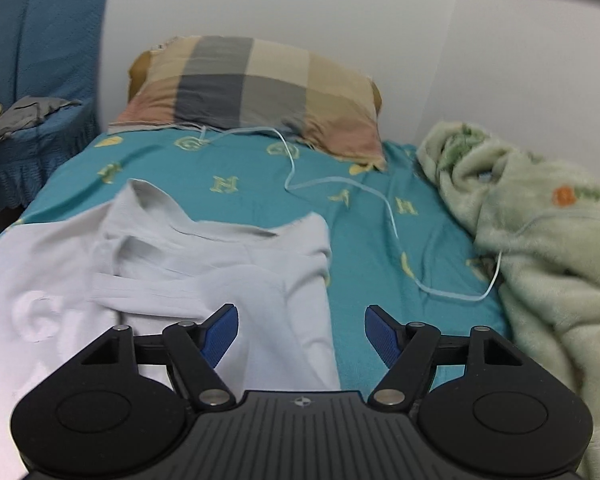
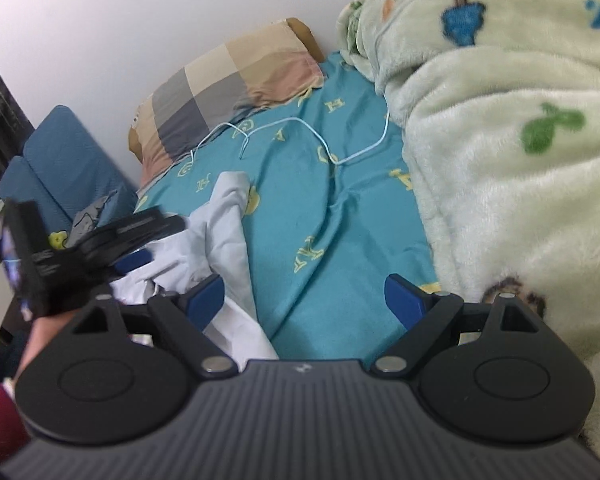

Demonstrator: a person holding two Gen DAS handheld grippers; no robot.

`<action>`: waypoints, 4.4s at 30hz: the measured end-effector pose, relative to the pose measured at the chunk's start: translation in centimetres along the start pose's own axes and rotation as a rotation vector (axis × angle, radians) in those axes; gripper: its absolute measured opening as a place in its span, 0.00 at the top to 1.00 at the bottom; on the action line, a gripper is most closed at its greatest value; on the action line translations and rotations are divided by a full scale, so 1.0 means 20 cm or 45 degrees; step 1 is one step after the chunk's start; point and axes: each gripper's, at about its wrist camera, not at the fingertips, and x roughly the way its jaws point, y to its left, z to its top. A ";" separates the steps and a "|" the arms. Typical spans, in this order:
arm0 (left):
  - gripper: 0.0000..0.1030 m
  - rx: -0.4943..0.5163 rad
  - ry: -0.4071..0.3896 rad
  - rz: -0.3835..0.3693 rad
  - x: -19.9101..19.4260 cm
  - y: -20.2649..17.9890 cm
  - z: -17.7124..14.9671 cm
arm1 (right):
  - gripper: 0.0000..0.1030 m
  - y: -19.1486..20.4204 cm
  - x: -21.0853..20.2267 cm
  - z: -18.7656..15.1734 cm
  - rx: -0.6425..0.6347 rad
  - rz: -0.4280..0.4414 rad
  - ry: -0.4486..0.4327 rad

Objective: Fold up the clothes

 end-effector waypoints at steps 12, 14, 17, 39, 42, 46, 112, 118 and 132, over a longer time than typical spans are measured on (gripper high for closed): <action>0.99 -0.287 -0.133 -0.073 -0.11 0.30 -0.04 | 0.14 0.00 0.05 -0.02 0.023 0.002 0.018; 0.99 -0.372 -0.143 -0.068 -0.19 0.40 -0.05 | 0.14 0.00 0.05 -0.02 0.020 0.008 0.020; 0.99 -0.526 -0.065 0.052 -0.20 0.59 -0.13 | 0.14 0.01 0.05 -0.02 0.016 0.016 0.024; 0.55 -0.360 0.089 -0.168 -1.07 0.14 -0.62 | 0.14 -0.04 -0.28 0.06 -0.049 0.197 0.020; 0.53 -0.293 0.153 -0.227 -1.10 -0.07 -0.75 | 0.14 -0.05 -0.40 0.08 -0.086 0.181 -0.053; 0.52 -0.122 0.183 -0.239 -1.07 -0.33 -0.90 | 0.14 -0.08 -0.44 0.10 -0.112 0.133 -0.109; 0.97 -0.575 0.156 -0.165 -0.13 0.65 -0.29 | 0.14 0.13 0.14 -0.16 -0.160 0.271 0.357; 0.98 -0.537 0.070 -0.191 -0.26 0.72 -0.12 | 0.14 0.15 0.15 -0.17 -0.160 0.267 0.362; 0.77 -0.466 0.174 -0.018 -0.09 0.84 -0.12 | 0.14 0.19 0.20 -0.22 -0.252 0.231 0.385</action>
